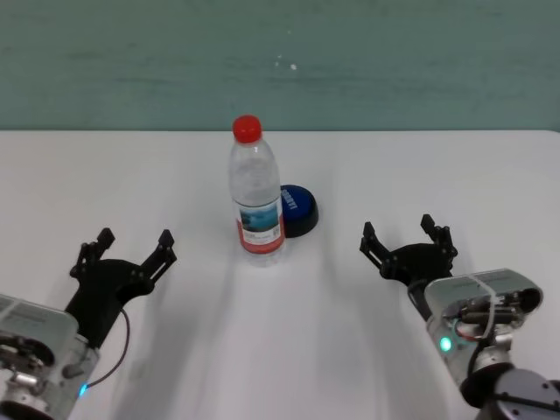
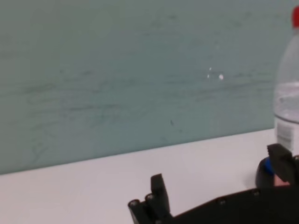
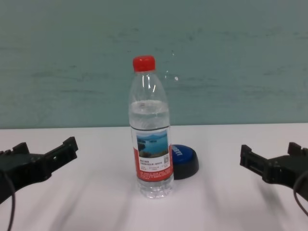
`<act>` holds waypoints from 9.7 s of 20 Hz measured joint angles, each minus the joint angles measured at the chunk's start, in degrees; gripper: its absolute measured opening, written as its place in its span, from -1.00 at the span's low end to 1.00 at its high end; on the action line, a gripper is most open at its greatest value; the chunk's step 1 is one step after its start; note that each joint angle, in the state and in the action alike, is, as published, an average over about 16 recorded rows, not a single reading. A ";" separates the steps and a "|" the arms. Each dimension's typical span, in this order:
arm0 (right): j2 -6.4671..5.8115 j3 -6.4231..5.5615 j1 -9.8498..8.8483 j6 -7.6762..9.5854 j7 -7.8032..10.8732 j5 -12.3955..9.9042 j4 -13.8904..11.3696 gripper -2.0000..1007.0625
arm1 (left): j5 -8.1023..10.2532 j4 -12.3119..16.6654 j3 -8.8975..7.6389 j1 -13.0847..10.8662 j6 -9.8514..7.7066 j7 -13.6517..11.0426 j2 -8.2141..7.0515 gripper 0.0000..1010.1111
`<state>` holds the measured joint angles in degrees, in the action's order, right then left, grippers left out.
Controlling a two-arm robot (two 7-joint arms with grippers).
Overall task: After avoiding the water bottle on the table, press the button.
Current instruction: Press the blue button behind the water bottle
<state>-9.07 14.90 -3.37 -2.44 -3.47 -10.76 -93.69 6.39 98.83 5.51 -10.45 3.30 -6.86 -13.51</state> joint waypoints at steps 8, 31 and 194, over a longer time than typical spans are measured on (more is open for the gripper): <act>0.00 0.00 0.00 0.00 0.00 0.00 0.00 0.99 | -1.96 2.70 0.69 -2.44 0.28 -2.86 -0.99 0.98; 0.00 0.00 0.00 0.00 0.00 0.00 0.00 0.99 | -8.57 -6.32 7.46 5.56 6.08 -7.84 -3.79 0.98; 0.00 0.00 0.00 0.00 0.00 0.00 0.00 0.99 | -3.13 -5.97 3.99 7.54 7.21 -10.40 -10.90 0.98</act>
<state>-9.07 14.90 -3.37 -2.44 -3.47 -10.76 -93.69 3.26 92.85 9.49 -2.91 10.51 -17.26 -24.41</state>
